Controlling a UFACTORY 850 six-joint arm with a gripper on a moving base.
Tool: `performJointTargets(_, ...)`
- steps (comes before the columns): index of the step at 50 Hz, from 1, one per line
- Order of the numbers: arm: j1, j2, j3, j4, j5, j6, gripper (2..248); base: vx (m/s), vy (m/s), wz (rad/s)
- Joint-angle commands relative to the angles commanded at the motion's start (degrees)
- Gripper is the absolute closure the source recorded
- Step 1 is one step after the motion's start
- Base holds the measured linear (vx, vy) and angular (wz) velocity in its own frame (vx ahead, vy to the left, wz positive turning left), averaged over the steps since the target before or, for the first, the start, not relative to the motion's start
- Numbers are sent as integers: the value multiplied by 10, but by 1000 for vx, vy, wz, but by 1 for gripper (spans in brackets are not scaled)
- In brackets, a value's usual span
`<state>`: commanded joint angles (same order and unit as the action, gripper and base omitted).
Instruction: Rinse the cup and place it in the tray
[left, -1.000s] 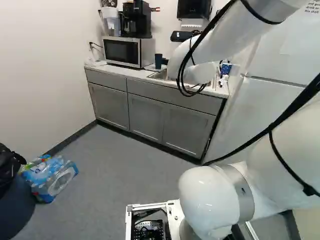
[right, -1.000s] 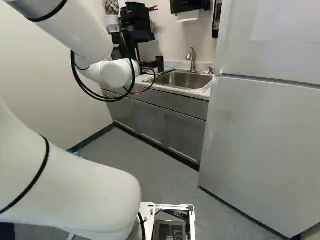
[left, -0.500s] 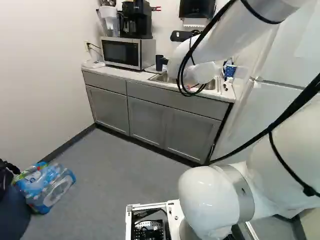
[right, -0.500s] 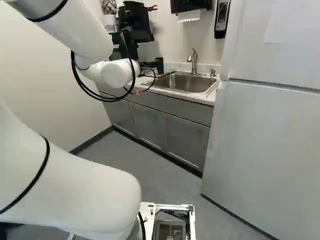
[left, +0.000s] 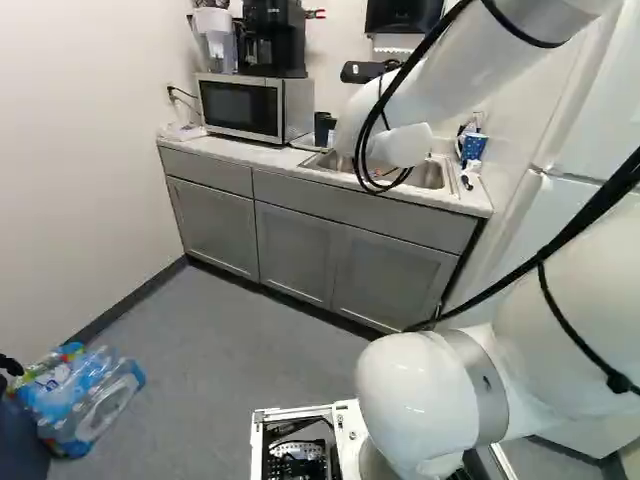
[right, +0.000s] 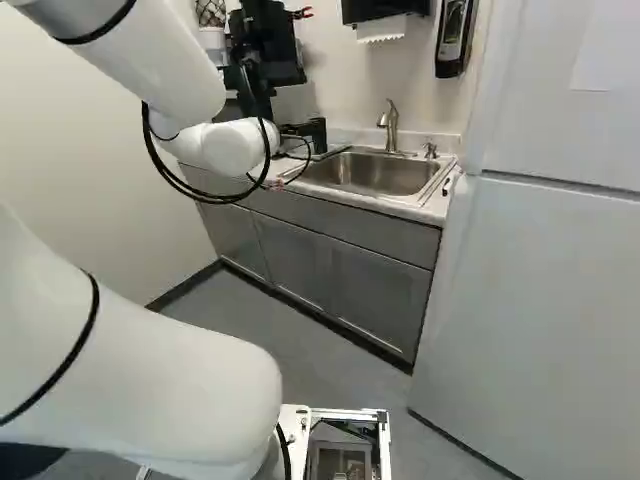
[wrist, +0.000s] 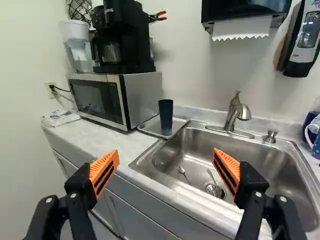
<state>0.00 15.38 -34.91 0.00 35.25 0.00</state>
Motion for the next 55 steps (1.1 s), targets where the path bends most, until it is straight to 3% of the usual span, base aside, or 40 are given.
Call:
performJointTargets(30, 0, 0, 0, 0, 0, 0, 3, 167, -23, -152)
performJointTargets(55, 0, 0, 0, 0, 0, 0, 3, 121, 1, -10)
